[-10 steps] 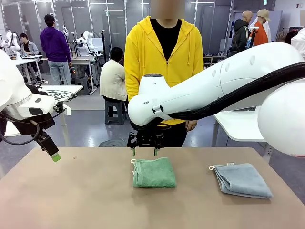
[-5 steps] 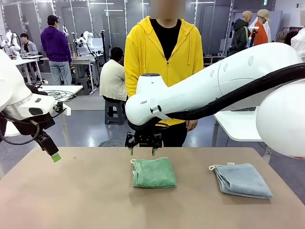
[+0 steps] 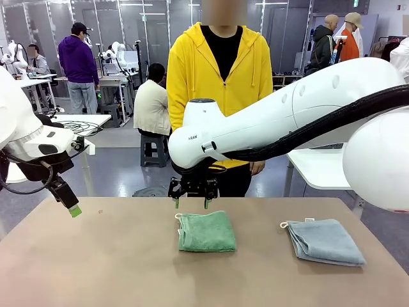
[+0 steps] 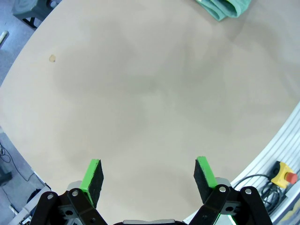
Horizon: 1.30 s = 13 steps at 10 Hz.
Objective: Fold the towels and place them in the basket.
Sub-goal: Stack the folded Towel with hook on the right side of the table.
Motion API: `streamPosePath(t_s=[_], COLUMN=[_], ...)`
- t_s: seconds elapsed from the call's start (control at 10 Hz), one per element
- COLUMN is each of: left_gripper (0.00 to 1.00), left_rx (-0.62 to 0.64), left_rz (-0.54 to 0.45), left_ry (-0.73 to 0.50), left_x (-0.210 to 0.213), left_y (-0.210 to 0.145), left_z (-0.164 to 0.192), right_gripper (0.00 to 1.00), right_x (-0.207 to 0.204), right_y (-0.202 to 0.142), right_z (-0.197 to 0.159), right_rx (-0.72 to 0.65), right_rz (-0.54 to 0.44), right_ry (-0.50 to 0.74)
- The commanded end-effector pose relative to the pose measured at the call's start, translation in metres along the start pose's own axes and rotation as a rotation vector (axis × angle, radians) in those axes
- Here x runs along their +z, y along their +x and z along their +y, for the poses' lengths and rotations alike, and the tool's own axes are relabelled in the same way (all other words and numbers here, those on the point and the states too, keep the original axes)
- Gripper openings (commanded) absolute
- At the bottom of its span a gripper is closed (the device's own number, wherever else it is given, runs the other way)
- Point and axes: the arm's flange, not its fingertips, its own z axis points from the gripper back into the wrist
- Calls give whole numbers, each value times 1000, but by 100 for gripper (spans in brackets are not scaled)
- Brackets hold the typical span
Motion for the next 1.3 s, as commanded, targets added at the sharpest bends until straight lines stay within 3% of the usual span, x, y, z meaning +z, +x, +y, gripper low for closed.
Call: streamPosePath(t_s=[0.0,0.6,0.7,1.0,1.2], left_gripper=[98,98,98,98,98], left_rx=[8,8,8,8,8], left_rz=[12,12,12,12,12], left_ry=[11,11,11,11,11], left_x=[2,2,2,2,2], left_y=[3,3,3,3,3], left_z=[2,2,2,2,2], right_gripper=[100,100,100,100,100], right_x=[0,0,21,52,52], right_y=[1,0,-13,-45,-54], right_z=[0,0,-7,-74,-126], right_rx=[-3,0,20,-30,-93], right_rz=[-2,0,-3,-16,-14], right_ry=[-11,0,77,212,356])
